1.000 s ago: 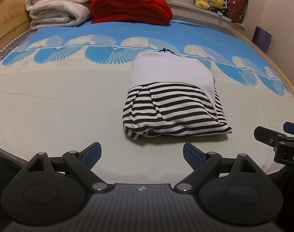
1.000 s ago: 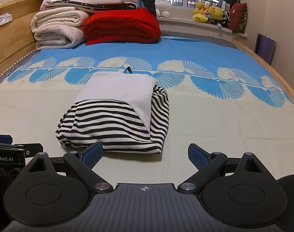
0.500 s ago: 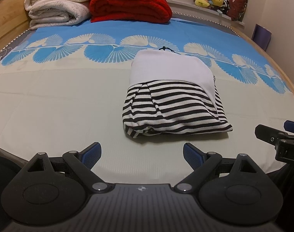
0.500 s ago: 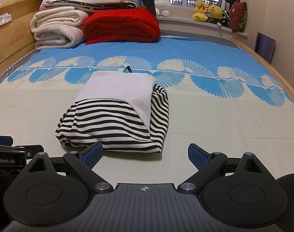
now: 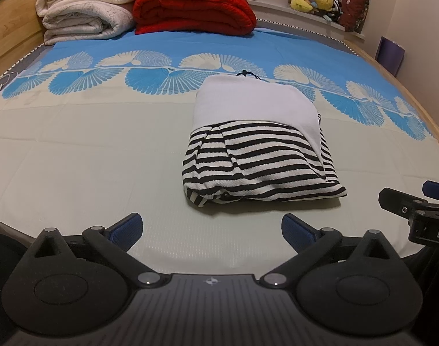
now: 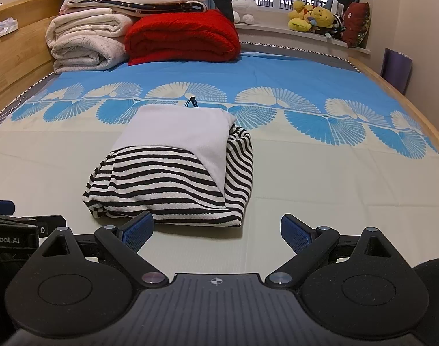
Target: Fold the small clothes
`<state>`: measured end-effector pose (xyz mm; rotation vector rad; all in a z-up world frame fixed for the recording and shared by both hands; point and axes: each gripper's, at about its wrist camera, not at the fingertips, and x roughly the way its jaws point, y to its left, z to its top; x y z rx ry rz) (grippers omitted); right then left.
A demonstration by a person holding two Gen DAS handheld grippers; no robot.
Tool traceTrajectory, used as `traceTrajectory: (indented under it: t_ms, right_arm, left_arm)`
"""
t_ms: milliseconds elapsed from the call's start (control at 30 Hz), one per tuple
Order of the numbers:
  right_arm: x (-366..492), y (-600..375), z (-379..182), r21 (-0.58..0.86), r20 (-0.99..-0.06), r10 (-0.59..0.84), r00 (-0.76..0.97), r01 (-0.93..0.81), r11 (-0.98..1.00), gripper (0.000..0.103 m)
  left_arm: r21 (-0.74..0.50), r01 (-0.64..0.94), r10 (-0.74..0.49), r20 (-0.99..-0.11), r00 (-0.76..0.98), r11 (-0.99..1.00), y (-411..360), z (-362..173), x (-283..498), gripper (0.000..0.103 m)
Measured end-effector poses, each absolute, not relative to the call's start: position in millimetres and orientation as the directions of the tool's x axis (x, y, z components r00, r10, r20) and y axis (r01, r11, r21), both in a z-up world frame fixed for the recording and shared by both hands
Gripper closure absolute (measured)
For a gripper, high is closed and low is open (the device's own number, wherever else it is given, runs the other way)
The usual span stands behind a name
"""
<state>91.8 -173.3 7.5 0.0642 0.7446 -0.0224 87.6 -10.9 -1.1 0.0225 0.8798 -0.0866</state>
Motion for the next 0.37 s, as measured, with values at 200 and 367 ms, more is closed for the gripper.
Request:
traceTrajectory:
  t_ms: [200,367]
  right_arm:
    - [91.9,-172.8,7.6,0.051,-0.678,0.002,0.735,0.044,0.998,0.008]
    - [91.9,-172.4,7.7,0.050,-0.678,0.001,0.735,0.044,0.998,0.008]
  left_arm:
    - [-0.016,0.092,-0.071,-0.769,0.635,0.996,-9.1,-2.5,87.1,0.001]
    - [-0.013,0.098,-0.073,-0.770,0.634,0.995,-8.2,-2.2,87.5,0.001]
